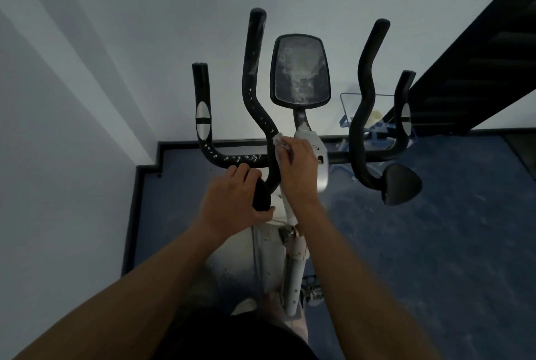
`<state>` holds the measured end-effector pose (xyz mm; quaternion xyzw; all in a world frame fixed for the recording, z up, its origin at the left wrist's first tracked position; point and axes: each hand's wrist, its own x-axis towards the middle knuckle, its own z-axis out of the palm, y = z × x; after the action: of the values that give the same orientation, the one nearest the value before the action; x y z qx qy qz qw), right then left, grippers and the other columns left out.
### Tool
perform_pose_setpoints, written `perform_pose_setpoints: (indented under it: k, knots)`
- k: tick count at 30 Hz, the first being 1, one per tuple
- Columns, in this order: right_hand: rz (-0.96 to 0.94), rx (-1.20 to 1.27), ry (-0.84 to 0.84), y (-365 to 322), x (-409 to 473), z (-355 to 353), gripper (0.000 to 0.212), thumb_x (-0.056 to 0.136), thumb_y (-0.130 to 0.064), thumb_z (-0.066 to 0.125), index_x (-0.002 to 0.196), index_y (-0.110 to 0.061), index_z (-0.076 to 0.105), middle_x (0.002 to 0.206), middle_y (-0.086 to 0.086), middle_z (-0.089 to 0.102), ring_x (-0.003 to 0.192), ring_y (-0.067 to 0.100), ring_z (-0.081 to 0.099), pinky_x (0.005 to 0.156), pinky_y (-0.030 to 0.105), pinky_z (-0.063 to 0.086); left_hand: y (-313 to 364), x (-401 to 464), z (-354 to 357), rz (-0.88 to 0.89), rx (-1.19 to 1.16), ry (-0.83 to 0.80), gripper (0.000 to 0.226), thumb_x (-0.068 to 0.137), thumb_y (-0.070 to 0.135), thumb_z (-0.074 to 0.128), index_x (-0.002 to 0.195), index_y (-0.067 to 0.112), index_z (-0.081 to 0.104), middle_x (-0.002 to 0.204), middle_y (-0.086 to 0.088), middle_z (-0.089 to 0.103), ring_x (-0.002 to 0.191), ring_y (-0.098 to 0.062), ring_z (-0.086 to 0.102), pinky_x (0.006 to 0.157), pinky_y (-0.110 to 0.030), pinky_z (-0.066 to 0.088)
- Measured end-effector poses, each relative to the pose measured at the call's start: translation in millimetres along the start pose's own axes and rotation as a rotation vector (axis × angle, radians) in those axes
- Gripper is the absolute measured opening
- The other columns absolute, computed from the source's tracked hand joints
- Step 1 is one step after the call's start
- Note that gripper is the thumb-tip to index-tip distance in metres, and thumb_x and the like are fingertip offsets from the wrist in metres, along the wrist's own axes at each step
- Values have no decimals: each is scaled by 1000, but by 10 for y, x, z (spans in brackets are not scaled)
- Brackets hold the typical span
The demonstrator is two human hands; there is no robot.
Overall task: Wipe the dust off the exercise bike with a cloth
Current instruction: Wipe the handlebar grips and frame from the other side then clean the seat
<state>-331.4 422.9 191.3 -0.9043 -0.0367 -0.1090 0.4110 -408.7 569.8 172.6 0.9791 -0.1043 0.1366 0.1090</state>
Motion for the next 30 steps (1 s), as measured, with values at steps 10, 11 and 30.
perform_pose_setpoints:
  k: [10,11,30]
  knots:
    - [10,69,33,3,-200,-101,15,102,-24,59,106,-12,68,103,-1,59,88,-8,55,78,5,45,17,-3,-14,-15,-19,-8,66,72,72,62,104,16,61,97,-2,60,82,-18,54,64,-32,51]
    - [16,80,61,-51,-93,-88,17,102,-26,60,106,-12,68,104,0,59,87,-7,55,78,5,44,21,-1,-21,-13,-20,-10,65,72,71,63,105,15,61,97,-2,60,83,-18,54,65,-31,51]
    - [34,5,-4,-27,-80,70,17,101,-23,62,116,-17,68,106,-9,55,95,13,60,85,29,54,-73,146,-125,97,-99,-197,68,74,83,52,103,22,59,96,6,60,82,-12,49,63,-26,42]
